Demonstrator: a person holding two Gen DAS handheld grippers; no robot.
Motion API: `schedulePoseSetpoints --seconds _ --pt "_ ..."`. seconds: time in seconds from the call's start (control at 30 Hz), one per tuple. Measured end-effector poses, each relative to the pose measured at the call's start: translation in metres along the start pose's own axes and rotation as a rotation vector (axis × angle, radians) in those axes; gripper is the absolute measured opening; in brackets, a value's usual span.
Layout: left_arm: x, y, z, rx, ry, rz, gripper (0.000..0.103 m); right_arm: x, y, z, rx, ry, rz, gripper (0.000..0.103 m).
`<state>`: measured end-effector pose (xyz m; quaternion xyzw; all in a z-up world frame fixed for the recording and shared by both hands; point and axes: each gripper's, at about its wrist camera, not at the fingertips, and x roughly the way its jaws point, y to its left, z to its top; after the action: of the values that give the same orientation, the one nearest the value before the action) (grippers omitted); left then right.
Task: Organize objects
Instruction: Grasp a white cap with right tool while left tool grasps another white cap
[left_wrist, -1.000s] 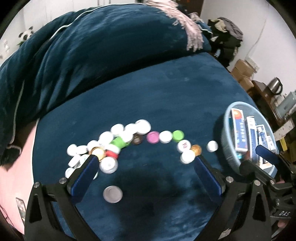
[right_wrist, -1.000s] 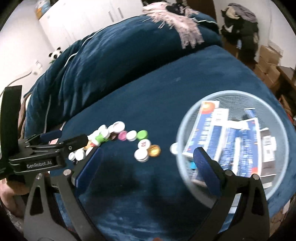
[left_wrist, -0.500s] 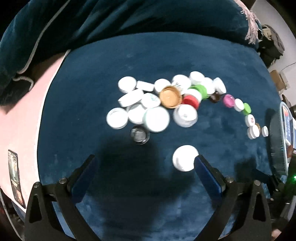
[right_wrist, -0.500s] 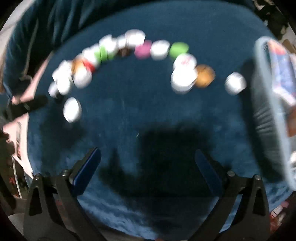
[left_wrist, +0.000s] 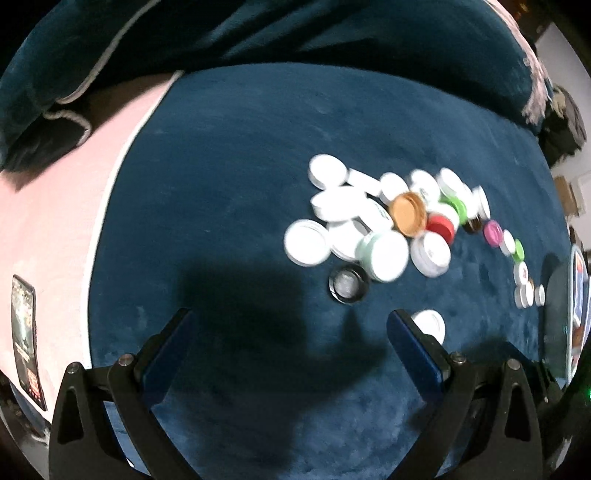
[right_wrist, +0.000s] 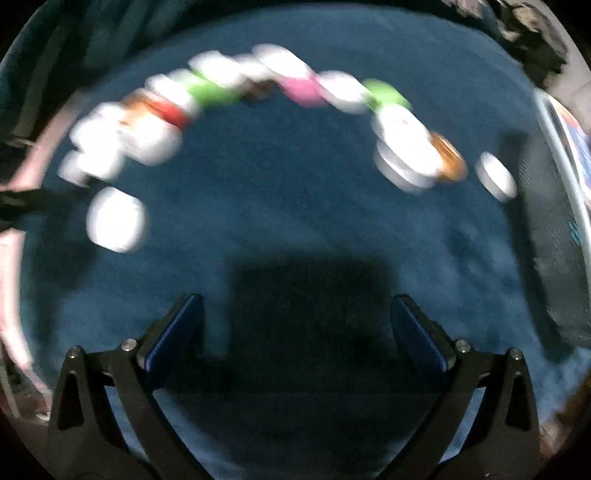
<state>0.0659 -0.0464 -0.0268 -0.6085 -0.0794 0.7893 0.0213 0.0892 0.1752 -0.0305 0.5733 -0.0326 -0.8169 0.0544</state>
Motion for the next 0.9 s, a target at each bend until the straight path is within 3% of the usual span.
schedulePoseSetpoints --seconds 0.1,0.2,0.27,0.33,0.37,0.53,0.67,0.9 --pt "-0.001 0.006 0.002 -0.022 -0.007 0.016 0.102 0.005 0.036 0.018 -0.127 -0.005 0.073 0.102" --pt "-0.003 0.008 0.003 -0.02 -0.017 0.033 0.102 0.023 0.056 0.03 -0.193 0.01 0.067 0.1" --pt "-0.004 0.005 0.005 -0.005 -0.027 0.033 0.102 0.035 0.064 0.034 -0.212 0.012 0.059 0.085" --pt "-0.005 -0.005 0.009 0.039 -0.046 0.039 0.102 0.036 0.066 0.037 -0.239 -0.021 0.025 0.049" --pt "-0.006 -0.01 0.01 0.063 -0.054 0.039 0.102 0.032 0.065 0.037 -0.232 -0.035 0.036 0.041" --pt "0.004 -0.05 0.016 0.234 -0.085 0.052 0.102 0.012 0.026 0.032 -0.102 -0.089 0.078 0.041" --pt "0.023 -0.078 0.015 0.371 -0.084 0.154 0.095 0.001 0.01 0.027 -0.044 -0.103 0.084 0.041" --pt "0.038 -0.092 0.024 0.404 -0.096 0.16 0.084 0.001 0.005 0.028 -0.031 -0.094 0.094 0.041"
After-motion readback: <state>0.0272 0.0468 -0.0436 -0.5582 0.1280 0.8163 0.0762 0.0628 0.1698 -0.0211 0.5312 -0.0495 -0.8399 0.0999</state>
